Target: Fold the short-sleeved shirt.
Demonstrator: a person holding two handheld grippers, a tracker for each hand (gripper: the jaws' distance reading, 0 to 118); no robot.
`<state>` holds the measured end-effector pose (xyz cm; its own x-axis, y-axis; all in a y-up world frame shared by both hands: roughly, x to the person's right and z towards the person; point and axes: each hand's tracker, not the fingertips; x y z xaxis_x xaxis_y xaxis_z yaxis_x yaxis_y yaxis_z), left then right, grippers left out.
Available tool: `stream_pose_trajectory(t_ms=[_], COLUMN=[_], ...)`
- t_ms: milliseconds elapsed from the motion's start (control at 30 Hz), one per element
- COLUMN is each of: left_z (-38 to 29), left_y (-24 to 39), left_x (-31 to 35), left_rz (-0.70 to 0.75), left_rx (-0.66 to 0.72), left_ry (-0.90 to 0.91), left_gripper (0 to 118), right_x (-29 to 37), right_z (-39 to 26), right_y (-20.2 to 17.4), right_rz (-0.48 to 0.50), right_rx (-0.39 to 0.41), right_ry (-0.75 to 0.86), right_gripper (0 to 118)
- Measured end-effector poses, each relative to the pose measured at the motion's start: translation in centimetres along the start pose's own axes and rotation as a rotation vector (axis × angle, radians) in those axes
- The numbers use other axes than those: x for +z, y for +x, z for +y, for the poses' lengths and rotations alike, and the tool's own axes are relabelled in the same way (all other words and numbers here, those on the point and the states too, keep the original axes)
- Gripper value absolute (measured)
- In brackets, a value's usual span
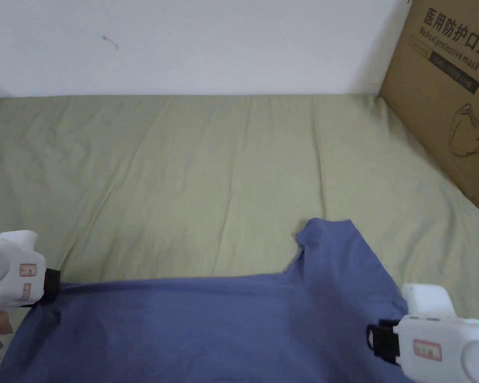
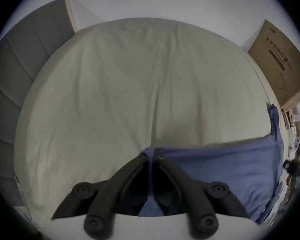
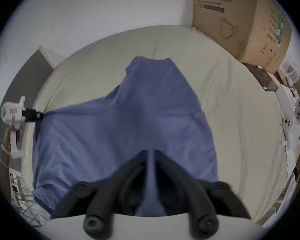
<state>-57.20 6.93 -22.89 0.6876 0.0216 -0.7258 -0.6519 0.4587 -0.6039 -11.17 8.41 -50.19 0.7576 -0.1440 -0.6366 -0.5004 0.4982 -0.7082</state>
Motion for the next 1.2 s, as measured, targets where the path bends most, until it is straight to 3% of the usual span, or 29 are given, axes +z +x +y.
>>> stream_pose_trajectory(t_ms=[33, 67, 133, 233, 300, 367, 400, 467, 533, 667, 800, 1200], left_z=[-0.1, 0.0, 0.0, 0.0, -0.1, -0.2, -0.2, -0.4, -0.4, -0.7, -0.6, 0.6], left_y=[0.3, -0.2, -0.2, -0.7, -0.6, -1.0, -0.9, -1.1, -1.1, -1.2, -1.7, -2.7], left_x=[0.4, 0.2, 0.5, 0.7, 0.9, 0.8, 0.7, 0.6, 0.6, 1.8, 5.0, 22.1], left_rz=[0.001, -0.003, -0.012, -0.014, -0.019, -0.022, -0.023, -0.020, -0.018, -0.019, -0.021, -0.013], left_rx=[-0.015, -0.016, -0.024, -0.030, -0.028, -0.027, -0.036, -0.052, -0.060, -0.047, -0.062, -0.059], left_ry=[0.005, 0.004, 0.006, 0.006, 0.004, 0.003, -0.003, -0.015, -0.016, -0.004, 0.028, 0.315], left_gripper=[3, 3, 3, 3, 3, 3, 3, 3, 3, 3, 3, 3], right_x=[-0.3, -1.0, -1.4, -4.0, -5.9, -7.5, -8.5, -8.1, -7.3, -6.1, -2.3, 15.0], right_z=[0.9, 2.1, 4.2, 7.7, 8.7, 8.3, 7.8, 7.7, 8.0, 8.1, 8.8, 13.2], right_y=[0.7, 1.5, 2.6, 4.2, 3.7, 3.3, 2.9, 2.3, 2.4, 2.8, 3.5, 1.7], right_rz=[-0.003, -0.026, -0.064, -0.050, -0.173, -0.204, -0.153, -0.175, -0.132, -0.099, 0.002, 0.103], right_rx=[-0.008, -0.014, -0.051, -0.028, 0.055, 0.157, 0.170, 0.162, 0.125, 0.071, -0.051, -0.071], right_ry=[-0.007, -0.031, 0.032, -0.053, -0.064, -0.138, -0.197, -0.148, -0.137, -0.129, -0.064, 0.196], right_gripper=[64, 84, 84, 84, 79, 38, 37, 28, 2, 1, 1, 1])
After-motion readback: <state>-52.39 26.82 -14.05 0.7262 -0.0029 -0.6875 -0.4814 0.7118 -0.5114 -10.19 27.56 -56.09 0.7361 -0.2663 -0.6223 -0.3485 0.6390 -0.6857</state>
